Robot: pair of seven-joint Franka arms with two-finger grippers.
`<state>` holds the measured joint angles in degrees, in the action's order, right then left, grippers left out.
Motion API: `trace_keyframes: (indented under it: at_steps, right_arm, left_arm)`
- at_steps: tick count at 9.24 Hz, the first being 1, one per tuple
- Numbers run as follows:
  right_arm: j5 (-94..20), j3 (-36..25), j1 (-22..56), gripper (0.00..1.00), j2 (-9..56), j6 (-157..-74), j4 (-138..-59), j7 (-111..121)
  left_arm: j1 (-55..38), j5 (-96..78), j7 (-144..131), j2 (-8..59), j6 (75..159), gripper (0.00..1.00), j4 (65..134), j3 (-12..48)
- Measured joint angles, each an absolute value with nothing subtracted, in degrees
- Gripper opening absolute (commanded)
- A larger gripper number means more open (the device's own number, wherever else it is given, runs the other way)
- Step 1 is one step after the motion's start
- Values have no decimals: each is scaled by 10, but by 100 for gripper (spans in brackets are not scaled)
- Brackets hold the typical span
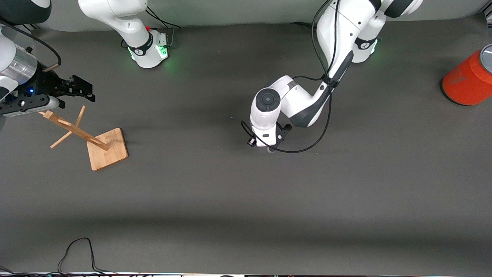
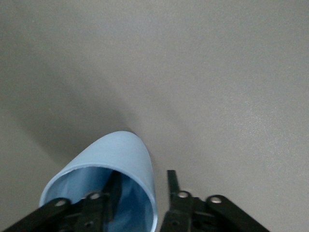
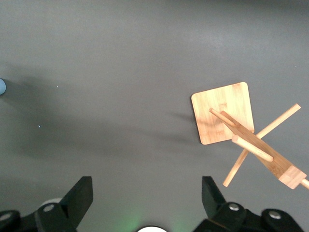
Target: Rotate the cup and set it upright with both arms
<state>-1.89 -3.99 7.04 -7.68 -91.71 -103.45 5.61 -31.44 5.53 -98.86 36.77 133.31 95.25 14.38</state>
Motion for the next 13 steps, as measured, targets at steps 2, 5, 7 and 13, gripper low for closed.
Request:
trace_keyframes:
  at_steps: [2, 5, 7, 13]
  right_arm:
    - [-19, -41, 68, 100, -75, -919, -1035, 56]
    - [-19, -42, 58, 100, -75, -920, -1034, 56]
    - [-19, -25, 43, 100, -75, -922, -1034, 57]
    - [-20, 9, 41, 100, -20, -935, -950, 57]
  left_arm:
    - [-314, 62, -989, 368, 1333, 100, 951, 143]
    - [-309, 68, -969, 347, 1324, 100, 927, 137]
    - [-283, 70, -855, 301, 1213, 100, 879, 135]
    - [-104, 65, -328, 220, 1012, 100, 795, 131]
